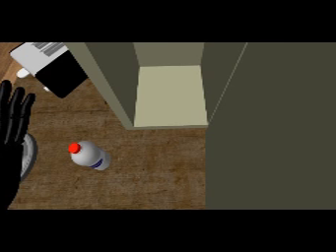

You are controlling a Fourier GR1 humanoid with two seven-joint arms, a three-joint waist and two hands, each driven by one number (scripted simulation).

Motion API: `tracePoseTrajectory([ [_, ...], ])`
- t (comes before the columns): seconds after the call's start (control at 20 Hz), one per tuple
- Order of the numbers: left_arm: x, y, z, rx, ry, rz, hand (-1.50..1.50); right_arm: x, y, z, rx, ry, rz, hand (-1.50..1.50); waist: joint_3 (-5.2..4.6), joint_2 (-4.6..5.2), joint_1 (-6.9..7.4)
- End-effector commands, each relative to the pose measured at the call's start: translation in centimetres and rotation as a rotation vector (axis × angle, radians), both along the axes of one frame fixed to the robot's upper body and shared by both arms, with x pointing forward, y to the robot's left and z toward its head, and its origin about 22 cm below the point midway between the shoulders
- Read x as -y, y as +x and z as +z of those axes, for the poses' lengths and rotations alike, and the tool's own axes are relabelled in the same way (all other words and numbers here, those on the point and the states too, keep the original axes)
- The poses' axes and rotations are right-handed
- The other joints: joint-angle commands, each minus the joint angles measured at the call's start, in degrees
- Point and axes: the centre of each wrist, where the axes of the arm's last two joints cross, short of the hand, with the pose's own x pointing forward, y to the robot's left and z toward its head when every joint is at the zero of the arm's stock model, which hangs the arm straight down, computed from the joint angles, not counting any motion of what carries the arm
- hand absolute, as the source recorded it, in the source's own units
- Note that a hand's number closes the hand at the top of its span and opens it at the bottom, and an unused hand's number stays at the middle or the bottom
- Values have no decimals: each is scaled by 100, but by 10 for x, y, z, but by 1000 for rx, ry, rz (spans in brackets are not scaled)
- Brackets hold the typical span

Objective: Pick up the bottled water, place it into the cabinet and close the cabinet

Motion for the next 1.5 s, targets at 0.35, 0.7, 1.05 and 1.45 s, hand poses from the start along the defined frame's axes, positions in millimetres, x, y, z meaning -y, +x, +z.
tracePoseTrajectory([
  [0.35, 34, -23, -2, -67, -284, 452, -150, -1, -38, -24, -210, 60, 180, -150, 8, -60, 131],
  [0.7, 88, -69, 7, -60, -340, 476, -150, 14, -90, 2, -218, 59, 217, -150, 16, -60, 109],
  [1.05, 124, -105, 10, -65, -371, 504, -150, 22, -120, 7, -226, 74, 203, -150, 24, -69, 103],
  [1.45, 136, -112, 4, -70, -338, 521, -150, 14, -142, 35, -214, 72, 197, -150, 11, -54, 99],
])
